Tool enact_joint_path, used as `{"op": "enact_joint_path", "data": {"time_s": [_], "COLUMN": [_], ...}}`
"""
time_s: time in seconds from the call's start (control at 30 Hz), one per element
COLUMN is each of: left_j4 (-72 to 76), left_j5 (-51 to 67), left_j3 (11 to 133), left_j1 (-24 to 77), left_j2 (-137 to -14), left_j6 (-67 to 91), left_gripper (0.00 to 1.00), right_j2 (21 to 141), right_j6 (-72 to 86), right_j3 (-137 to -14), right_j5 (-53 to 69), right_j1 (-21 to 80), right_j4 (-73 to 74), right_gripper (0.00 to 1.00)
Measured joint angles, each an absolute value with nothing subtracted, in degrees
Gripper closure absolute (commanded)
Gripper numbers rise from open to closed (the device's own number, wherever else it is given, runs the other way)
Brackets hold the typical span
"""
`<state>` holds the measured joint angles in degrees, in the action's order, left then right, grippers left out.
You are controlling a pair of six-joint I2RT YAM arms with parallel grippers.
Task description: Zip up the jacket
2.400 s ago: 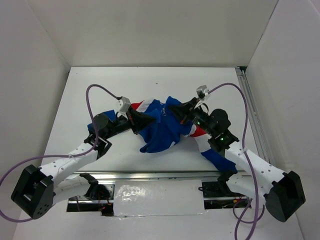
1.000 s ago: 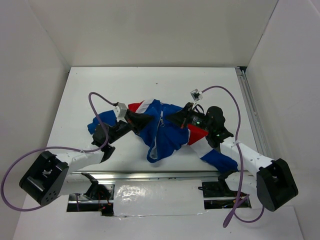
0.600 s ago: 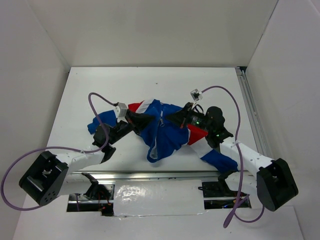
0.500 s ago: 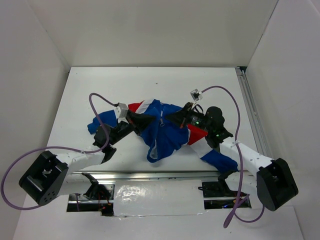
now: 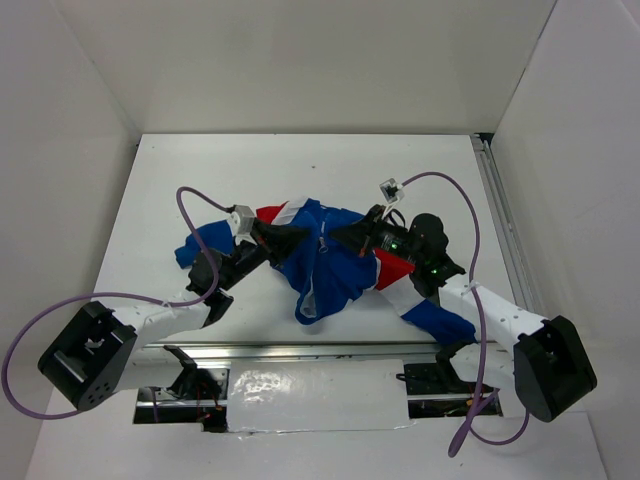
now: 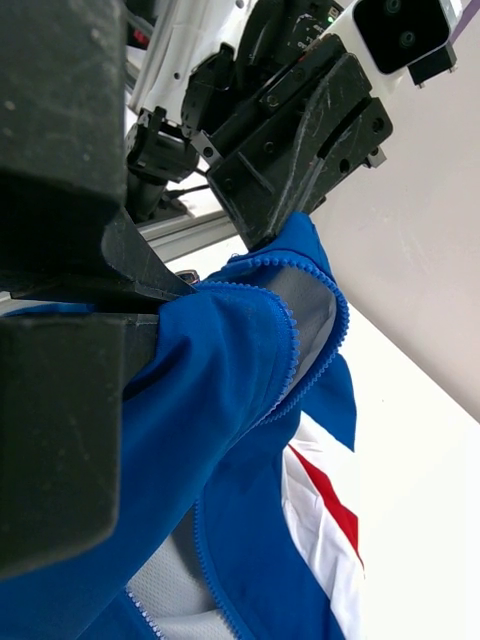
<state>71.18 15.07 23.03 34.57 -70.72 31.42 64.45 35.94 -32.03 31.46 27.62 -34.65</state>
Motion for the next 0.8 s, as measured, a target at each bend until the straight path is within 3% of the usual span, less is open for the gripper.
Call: {"op": "enact_joint_path", "data": {"time_s": [0.8], "left_j4": [71.2], "left_j5": [15.2], "left_j3": [23.0], "left_j1": [34.6], "left_j2": [-70.7], "left_j6": [31.6], "left_gripper": [1.0], "right_j2": [64.4], "right_j6": [36.4], "right_j3": [-32.7], "right_j5": [31.0], "right_j1": [27.6], "right_j4": [-34.7], "right_gripper": [1.0]}}
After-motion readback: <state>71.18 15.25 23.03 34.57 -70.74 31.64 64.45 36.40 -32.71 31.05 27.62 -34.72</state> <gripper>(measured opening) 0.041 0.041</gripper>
